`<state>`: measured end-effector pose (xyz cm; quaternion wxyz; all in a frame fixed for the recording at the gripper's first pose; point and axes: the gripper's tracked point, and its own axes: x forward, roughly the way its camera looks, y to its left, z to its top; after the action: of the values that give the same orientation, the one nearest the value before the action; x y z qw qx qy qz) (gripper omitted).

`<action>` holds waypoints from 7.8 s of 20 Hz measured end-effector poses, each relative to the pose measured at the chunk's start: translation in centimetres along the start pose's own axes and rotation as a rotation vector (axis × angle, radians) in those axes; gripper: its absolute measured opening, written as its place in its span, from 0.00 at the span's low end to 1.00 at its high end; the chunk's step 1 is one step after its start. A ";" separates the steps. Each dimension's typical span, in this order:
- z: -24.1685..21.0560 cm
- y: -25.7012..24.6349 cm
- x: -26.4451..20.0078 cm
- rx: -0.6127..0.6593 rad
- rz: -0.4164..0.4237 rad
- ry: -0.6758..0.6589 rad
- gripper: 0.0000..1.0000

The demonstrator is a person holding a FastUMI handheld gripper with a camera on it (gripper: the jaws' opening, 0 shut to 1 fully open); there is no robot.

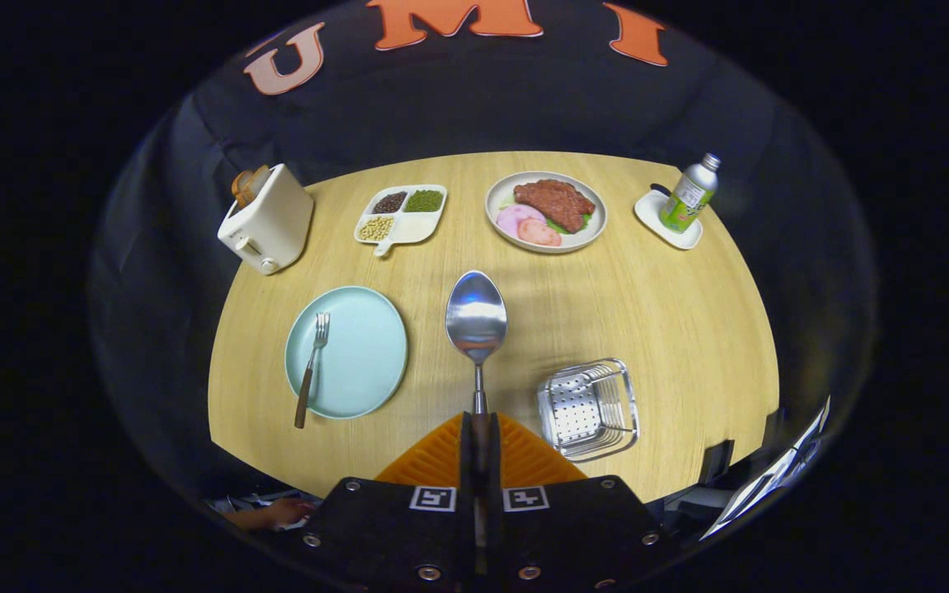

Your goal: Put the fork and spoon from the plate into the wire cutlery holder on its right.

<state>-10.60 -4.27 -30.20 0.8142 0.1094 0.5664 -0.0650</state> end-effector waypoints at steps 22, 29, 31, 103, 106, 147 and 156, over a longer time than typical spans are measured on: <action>-4.6 -9.3 0.7 -0.068 -0.069 0.132 0.12; -2.9 -8.4 1.3 -0.035 -0.010 0.082 0.12; -1.8 -7.3 1.1 -0.033 0.021 0.034 0.13; 0.3 10.2 5.3 -0.104 0.084 0.040 0.05; -0.9 5.0 3.7 -0.059 0.038 0.034 0.05; 12.4 -4.8 -12.4 -0.032 0.175 -0.705 0.90; 20.6 -2.8 -23.9 -0.148 0.127 -1.109 0.95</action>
<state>-0.90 -12.60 -1.25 0.9979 0.0354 0.0489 -0.0237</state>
